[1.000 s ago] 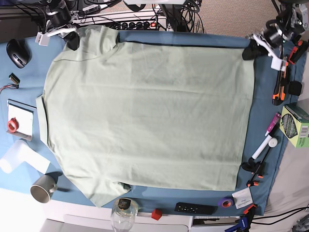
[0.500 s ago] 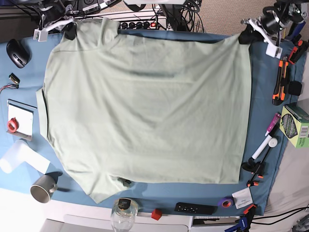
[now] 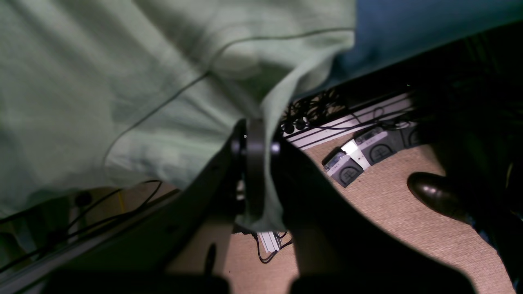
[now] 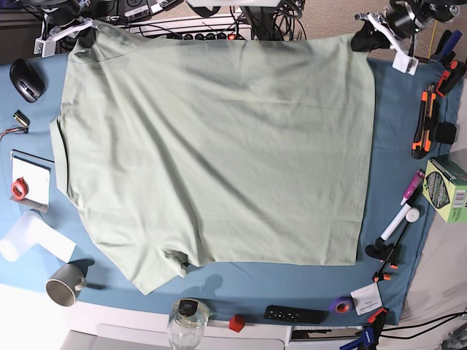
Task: Fold the T-shirt properly
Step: 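Lift both shoulder corners and pull the shirt toward the robot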
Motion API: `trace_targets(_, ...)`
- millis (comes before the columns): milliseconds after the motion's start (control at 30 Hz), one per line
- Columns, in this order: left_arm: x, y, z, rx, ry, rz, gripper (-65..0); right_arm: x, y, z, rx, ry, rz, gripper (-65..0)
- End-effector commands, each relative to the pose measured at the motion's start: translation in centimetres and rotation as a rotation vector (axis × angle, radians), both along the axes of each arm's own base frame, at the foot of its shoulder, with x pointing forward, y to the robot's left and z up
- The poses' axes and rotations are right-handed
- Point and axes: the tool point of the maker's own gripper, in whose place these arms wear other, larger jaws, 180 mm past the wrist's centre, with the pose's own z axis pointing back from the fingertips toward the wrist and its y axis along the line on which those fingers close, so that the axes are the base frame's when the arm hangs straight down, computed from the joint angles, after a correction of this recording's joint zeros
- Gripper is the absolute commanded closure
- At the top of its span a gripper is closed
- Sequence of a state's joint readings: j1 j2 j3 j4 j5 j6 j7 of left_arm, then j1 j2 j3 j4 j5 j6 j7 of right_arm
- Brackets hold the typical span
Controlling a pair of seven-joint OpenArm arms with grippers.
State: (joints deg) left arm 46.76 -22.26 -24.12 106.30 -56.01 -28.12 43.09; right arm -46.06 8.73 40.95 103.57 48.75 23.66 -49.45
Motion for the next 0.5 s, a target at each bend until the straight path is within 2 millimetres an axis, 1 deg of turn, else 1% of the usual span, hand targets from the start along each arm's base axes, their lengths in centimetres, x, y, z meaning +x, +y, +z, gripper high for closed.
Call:
trace_targets(0,-0.1,-0.1,0.7,-0.014,-0.015,-0.001,0.0,0.1,-0.5,0.7,-0.014,-0.011,0.009,0.0)
trace_targets(100,-0.8,-0.5,0.7,-0.022,-0.002,0.004,0.0,0.1,0.3,0.8,0.020,-0.020,0.040,0.0)
trace_targets(200,-1.3,-0.8,0.8,-0.027,0.004,0.005,0.0,-0.3,0.6,0.9,0.037,-0.018,0.039,0.0)
trace_targets(467,-2.1,-1.4,1.2,-0.038,0.015,0.008,0.0,-2.4,0.7,0.6,0.044,0.036,0.039,0.0)
